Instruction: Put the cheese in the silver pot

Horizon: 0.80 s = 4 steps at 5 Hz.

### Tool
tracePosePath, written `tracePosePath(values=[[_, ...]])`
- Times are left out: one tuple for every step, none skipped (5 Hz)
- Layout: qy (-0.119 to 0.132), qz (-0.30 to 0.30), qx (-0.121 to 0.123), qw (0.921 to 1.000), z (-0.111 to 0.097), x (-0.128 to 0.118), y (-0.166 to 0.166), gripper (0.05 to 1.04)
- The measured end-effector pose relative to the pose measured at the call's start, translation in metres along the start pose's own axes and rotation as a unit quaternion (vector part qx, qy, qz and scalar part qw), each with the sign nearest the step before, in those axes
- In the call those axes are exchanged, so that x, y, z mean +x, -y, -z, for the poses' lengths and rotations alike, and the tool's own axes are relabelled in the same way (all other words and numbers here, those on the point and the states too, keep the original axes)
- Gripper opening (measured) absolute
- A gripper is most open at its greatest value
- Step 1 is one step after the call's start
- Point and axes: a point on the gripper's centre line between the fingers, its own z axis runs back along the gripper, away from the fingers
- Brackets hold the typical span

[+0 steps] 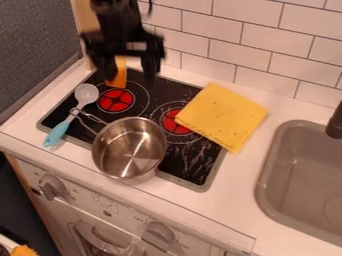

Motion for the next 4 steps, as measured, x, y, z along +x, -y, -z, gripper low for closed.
tracePosePath(values=[[-0.015, -0.021, 0.015, 0.9996, 0.029, 0.043, -0.015, 1.0], [-0.031, -0.025, 0.034, 0.9986, 0.052, 0.071, -0.03, 1.001], [-0.045, -0.025, 0.043, 0.9977, 0.066, 0.079, -0.045, 1.0], [-0.062, -0.012, 0.053, 0.9966, 0.074, 0.084, -0.052, 1.0]])
